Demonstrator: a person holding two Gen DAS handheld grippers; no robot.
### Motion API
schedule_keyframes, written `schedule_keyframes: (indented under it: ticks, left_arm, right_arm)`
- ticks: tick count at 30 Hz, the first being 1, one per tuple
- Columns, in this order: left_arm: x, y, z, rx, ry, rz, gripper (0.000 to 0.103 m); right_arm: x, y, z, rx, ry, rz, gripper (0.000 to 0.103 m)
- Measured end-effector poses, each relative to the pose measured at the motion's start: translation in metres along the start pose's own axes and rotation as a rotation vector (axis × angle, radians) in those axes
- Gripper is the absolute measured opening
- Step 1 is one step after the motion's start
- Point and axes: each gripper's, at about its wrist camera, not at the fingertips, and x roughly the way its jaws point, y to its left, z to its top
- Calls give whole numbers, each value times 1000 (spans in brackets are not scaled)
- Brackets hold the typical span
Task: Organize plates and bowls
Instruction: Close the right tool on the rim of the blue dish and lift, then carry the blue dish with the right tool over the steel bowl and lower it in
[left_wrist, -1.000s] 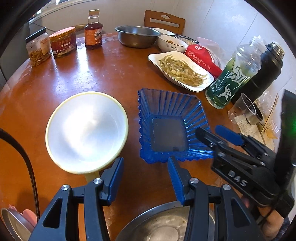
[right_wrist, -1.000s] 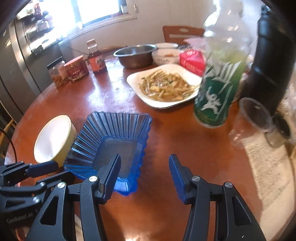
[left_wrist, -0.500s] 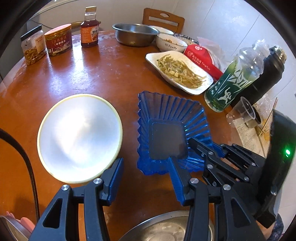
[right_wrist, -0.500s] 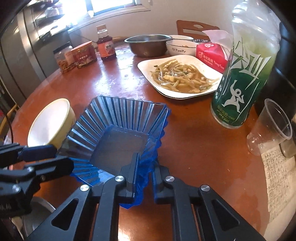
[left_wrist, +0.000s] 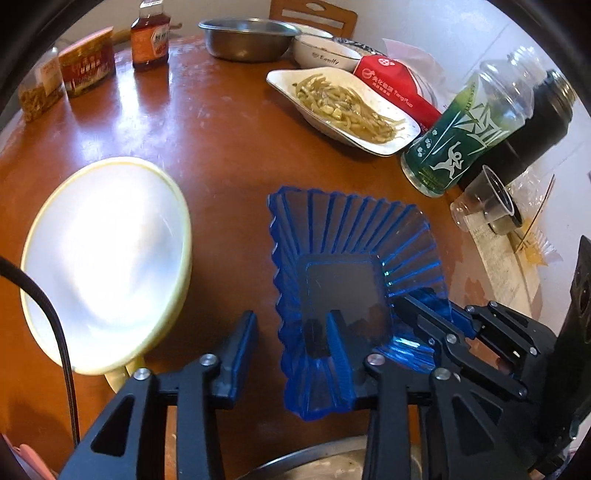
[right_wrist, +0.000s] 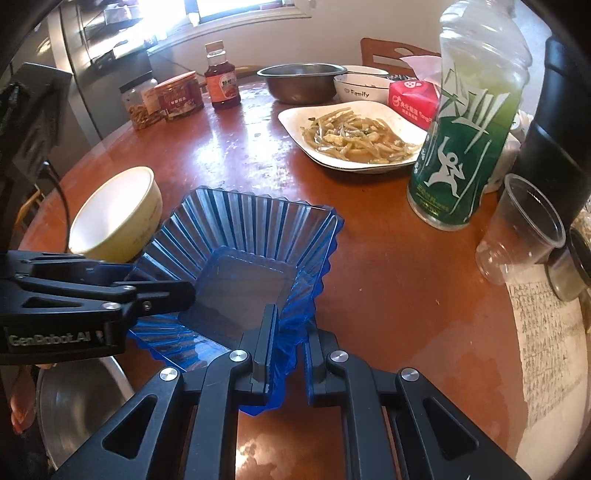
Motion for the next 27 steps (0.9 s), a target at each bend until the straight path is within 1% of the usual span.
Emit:
schedule_keyframes:
  ticks: [1, 2, 3, 6, 8, 13, 23, 27]
  left_arm:
    - [1, -1, 0, 4, 1, -2, 29]
    - [1, -1, 1, 6, 4, -6, 20]
    - [2, -1, 1, 5, 8, -15, 16]
    - [2, -3, 1, 21, 9, 1, 16]
    - [1, -3, 1, 19, 10, 0, 16]
    - [-6, -5, 0, 24, -9, 9, 16]
    - [-41, -4, -3, 26, -73, 17, 16]
    - [-56, -3, -11, 42, -91, 49, 16]
  right_arm:
    - [0, 0, -1, 3, 0, 1, 12]
    - [-1, 0, -1, 4, -1, 2, 12]
    - [-1, 0, -1, 5, -1, 2, 12]
    - [-1, 0, -1, 9, 2, 2, 12]
    - [-1, 0, -1, 7, 5, -2, 12]
    - [-6, 0, 2, 13, -6, -6, 12]
    - [-31, 11, 12, -6, -55, 6, 12]
    - [-43, 19, 12, -17, -69, 24, 12]
